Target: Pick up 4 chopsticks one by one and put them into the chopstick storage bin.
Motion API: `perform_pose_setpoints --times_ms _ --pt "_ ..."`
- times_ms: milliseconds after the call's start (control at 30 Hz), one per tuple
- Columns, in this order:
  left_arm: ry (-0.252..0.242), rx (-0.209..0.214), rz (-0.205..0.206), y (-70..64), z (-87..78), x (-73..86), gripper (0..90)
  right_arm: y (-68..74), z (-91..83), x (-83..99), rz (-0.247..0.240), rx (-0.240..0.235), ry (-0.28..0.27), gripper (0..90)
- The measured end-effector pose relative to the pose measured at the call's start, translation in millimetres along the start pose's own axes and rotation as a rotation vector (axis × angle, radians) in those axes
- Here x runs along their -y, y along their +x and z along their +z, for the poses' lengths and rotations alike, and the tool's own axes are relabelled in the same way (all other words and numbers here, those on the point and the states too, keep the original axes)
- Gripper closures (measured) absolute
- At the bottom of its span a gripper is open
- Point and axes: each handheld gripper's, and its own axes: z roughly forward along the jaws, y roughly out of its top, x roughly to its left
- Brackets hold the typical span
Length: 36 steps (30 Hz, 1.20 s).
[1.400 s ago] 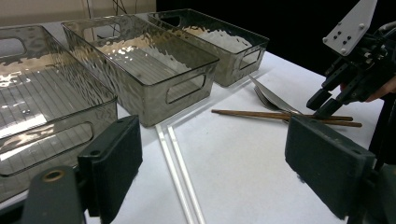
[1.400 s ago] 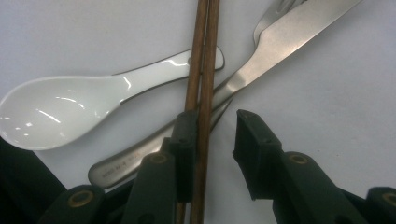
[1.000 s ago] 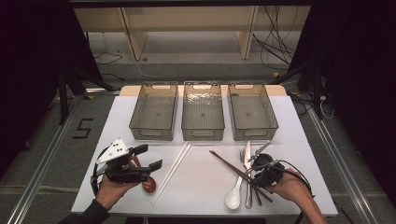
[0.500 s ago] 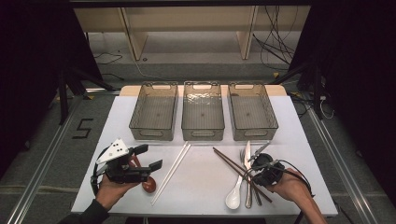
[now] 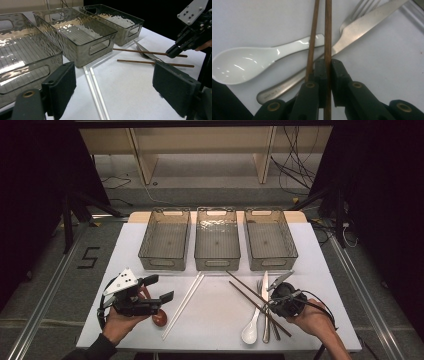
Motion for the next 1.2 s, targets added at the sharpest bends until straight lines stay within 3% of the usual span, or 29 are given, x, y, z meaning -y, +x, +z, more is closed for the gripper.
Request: perform_pose_setpoints --times_ms 300,367,467,533,833,1000,1200 --pt "0.005 0.004 -0.002 -1.2 2.0 -0.9 18.4 3.7 -14.7 -4.3 0.008 -0.026 -0.132 84.8" --pt "0.000 0.009 -0.014 -1.5 3.5 -2.3 18.4 4.4 -17.6 -6.5 0.009 -0.029 -0.171 84.8" --pt "-0.015 0.044 -0.082 -2.6 6.9 -5.1 18.4 7.6 -21.9 -12.0 0.018 -0.035 -0.224 84.7" --pt "-0.013 0.038 -0.072 -6.0 9.7 -7.5 18.4 10.2 -23.4 -15.4 0.020 -0.048 -0.259 84.7" --pt "0.001 0.081 -0.131 -14.3 32.6 -18.4 18.2 22.3 -25.2 -29.2 0.025 -0.057 -0.344 84.6" --pt "0.016 0.107 -0.151 -16.6 46.1 -21.9 18.2 29.9 -23.1 -37.2 0.019 -0.072 -0.375 84.6" --pt "0.023 0.123 -0.202 -15.8 58.6 -25.9 18.2 40.5 -19.9 -47.0 -0.002 -0.086 -0.394 84.6"
